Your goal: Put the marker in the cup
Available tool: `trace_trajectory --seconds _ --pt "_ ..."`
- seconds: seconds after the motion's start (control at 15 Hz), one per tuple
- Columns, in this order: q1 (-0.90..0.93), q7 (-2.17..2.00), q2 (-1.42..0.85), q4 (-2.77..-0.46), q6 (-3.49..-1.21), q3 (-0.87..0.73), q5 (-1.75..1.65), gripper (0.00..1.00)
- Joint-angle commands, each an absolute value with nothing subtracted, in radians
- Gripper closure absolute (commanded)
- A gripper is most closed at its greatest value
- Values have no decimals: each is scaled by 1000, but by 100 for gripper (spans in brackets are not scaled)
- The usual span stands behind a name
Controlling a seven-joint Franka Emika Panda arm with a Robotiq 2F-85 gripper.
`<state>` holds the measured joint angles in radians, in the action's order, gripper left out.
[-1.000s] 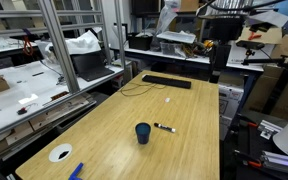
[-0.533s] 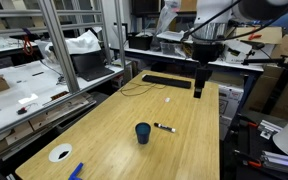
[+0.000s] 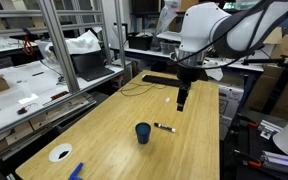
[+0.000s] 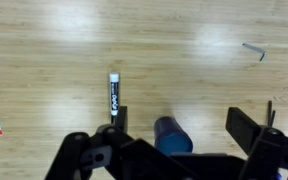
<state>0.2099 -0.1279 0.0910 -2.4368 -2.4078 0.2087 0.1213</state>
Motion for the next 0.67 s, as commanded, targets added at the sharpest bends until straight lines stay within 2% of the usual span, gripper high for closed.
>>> trace_trajectory --seconds 0.0,0.6 --pt "193 -203 81 -2416 -2480 212 3 0" --pt "173 -203 -34 -2379 -2489 171 -50 0"
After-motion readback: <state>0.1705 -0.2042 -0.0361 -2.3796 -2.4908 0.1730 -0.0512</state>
